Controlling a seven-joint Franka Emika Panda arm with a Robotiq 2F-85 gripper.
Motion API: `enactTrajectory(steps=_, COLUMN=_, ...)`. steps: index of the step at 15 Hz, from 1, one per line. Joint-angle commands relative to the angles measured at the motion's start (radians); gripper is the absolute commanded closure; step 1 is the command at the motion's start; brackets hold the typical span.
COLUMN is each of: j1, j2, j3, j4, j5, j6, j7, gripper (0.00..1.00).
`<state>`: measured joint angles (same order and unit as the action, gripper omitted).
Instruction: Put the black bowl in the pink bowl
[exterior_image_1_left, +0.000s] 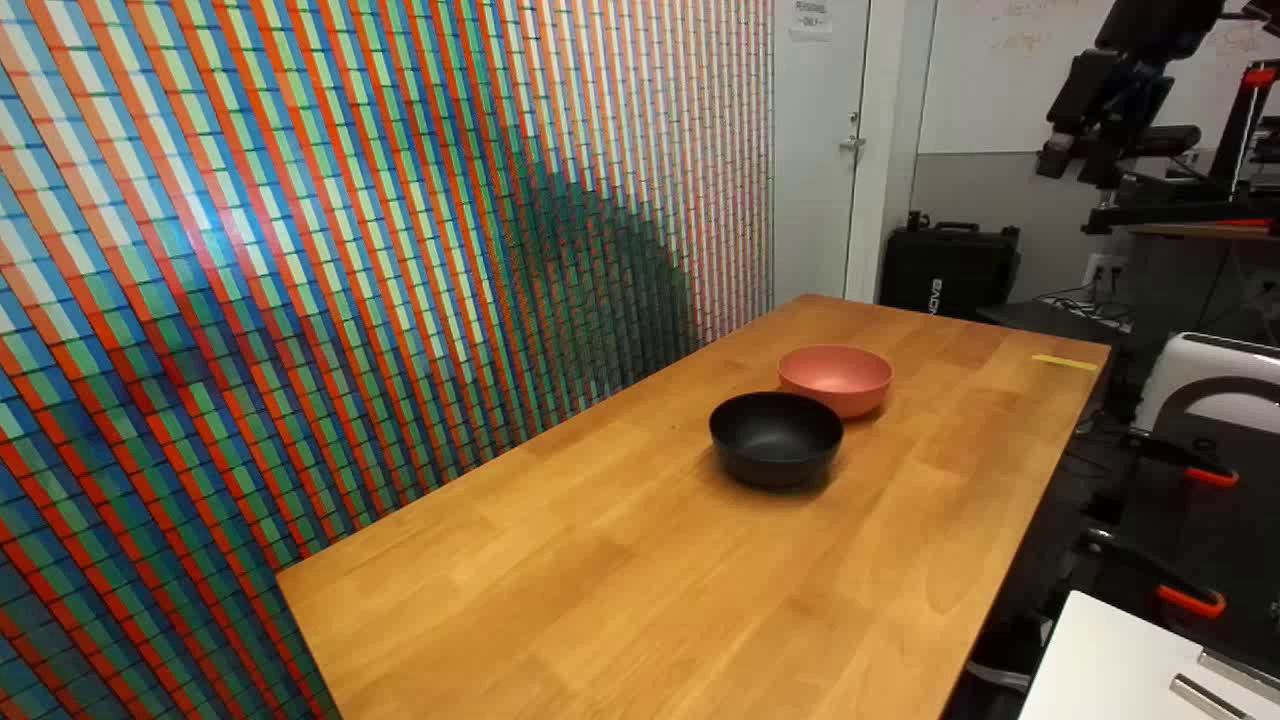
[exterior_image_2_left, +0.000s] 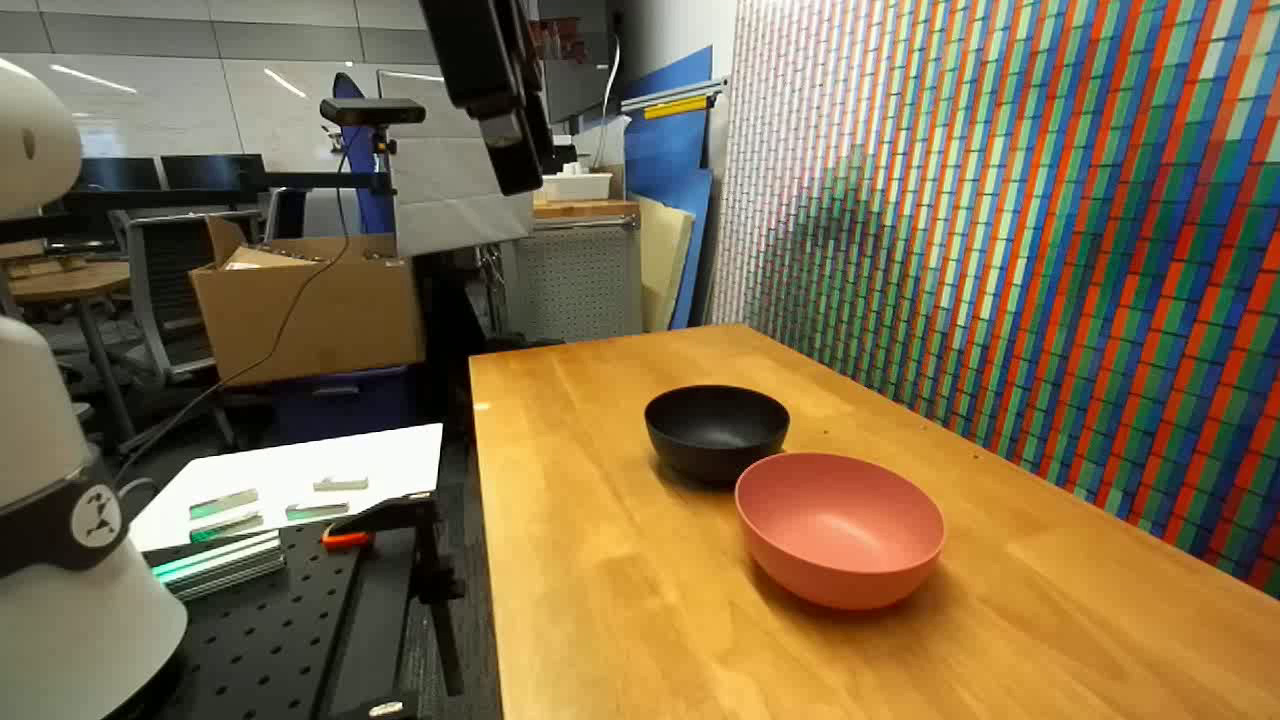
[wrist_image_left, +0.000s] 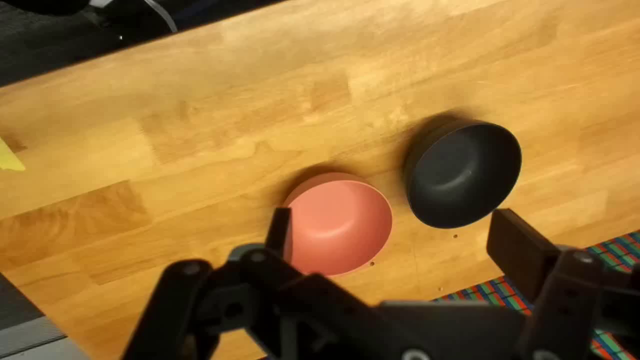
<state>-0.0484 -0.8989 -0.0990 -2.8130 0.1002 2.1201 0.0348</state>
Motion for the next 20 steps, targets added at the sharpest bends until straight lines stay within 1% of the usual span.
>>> enactTrajectory(steps=1, j1=-0.008, j2=0.003, j3=0.008, j4=-0.003, j5=0.007, j6=-0.009, j7=-0.006, gripper=0.0)
enactTrajectory(steps=6, j1=-0.009, j2=0.012, j3=0.008, j4=-0.01, j5=0.008, j6=-0.012, j7=-0.006, gripper=0.0)
enactTrajectory(steps=7, j1=-0.005, j2=0.025, j3=0.008, j4=0.007, j5=0.015, j6=-0.004, j7=-0.002, gripper=0.0)
enactTrajectory(steps=9, j1=0.009, j2=0.08, j3=0.035, j4=0.065, j5=0.013, j6=0.021, j7=0.013, gripper=0.0)
enactTrajectory(steps=11, j1=0.033, j2=0.182, j3=0.093, j4=0.14, j5=0.011, j6=0.059, j7=0.044, gripper=0.0)
enactTrajectory(steps=13, j1=0.045, j2=0.275, j3=0.163, j4=0.189, j5=-0.005, j6=0.119, j7=0.089, gripper=0.0)
enactTrajectory(steps=16, j1=0.044, j2=0.446, j3=0.271, j4=0.275, j5=-0.047, j6=0.191, j7=0.184, gripper=0.0)
enactTrajectory(steps=19, j1=0.025, j2=0.623, j3=0.365, j4=0.371, j5=-0.151, j6=0.239, j7=0.309, gripper=0.0)
enactTrajectory(steps=20, j1=0.022, j2=0.684, j3=0.383, j4=0.41, j5=-0.197, j6=0.243, j7=0.352, gripper=0.0)
